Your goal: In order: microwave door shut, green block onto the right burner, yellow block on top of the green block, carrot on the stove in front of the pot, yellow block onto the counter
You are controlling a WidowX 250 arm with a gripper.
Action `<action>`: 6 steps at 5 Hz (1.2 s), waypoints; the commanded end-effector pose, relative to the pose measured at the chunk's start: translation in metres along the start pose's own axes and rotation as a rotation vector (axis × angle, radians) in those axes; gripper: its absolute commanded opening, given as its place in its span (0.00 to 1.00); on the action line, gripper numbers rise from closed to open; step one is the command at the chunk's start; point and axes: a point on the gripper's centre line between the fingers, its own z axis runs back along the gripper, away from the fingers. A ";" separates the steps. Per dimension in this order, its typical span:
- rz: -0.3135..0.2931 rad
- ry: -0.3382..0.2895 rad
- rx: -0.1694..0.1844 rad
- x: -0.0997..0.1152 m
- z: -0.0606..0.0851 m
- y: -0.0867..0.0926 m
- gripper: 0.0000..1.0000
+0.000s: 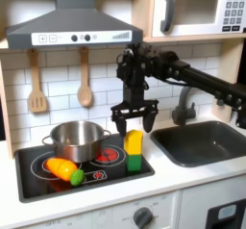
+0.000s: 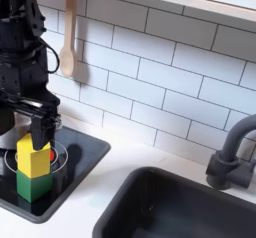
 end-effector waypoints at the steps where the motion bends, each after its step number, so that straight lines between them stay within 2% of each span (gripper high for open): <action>1: 0.012 0.014 0.007 0.002 -0.008 0.000 1.00; 2: 0.022 0.003 0.018 0.004 -0.008 0.003 1.00; 3: 0.035 0.016 0.022 0.004 -0.015 0.002 1.00; 5: 0.023 0.026 0.004 0.002 -0.017 -0.007 1.00; 6: 0.031 0.027 0.009 0.003 -0.017 -0.004 1.00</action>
